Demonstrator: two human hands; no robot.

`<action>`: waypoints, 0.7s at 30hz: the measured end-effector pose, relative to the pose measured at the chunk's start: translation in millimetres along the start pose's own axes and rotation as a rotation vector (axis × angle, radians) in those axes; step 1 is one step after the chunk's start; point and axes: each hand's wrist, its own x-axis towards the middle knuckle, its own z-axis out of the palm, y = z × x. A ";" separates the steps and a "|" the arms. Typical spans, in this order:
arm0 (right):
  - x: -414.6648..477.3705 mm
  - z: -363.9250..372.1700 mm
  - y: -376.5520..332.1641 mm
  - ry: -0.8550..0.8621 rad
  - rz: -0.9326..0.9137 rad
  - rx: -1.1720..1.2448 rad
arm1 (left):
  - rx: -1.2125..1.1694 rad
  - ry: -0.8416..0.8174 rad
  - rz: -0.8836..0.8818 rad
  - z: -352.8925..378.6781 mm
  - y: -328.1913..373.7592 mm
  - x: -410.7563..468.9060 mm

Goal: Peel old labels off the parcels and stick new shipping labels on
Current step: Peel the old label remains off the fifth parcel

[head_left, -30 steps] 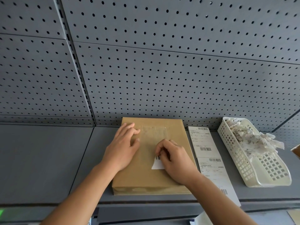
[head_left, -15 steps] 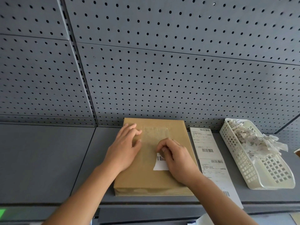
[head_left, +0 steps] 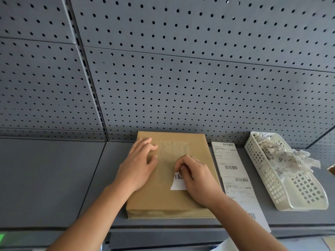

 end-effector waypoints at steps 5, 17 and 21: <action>-0.1 0.0 -0.3 -0.008 -0.015 0.004 | 0.004 -0.004 -0.009 0.2 0.1 1.0; -0.2 0.4 -0.6 -0.016 -0.008 0.015 | 0.009 -0.006 -0.013 0.6 0.5 1.1; -0.7 -2.8 -0.1 0.021 0.004 0.052 | 0.013 -0.002 -0.009 0.0 0.7 1.3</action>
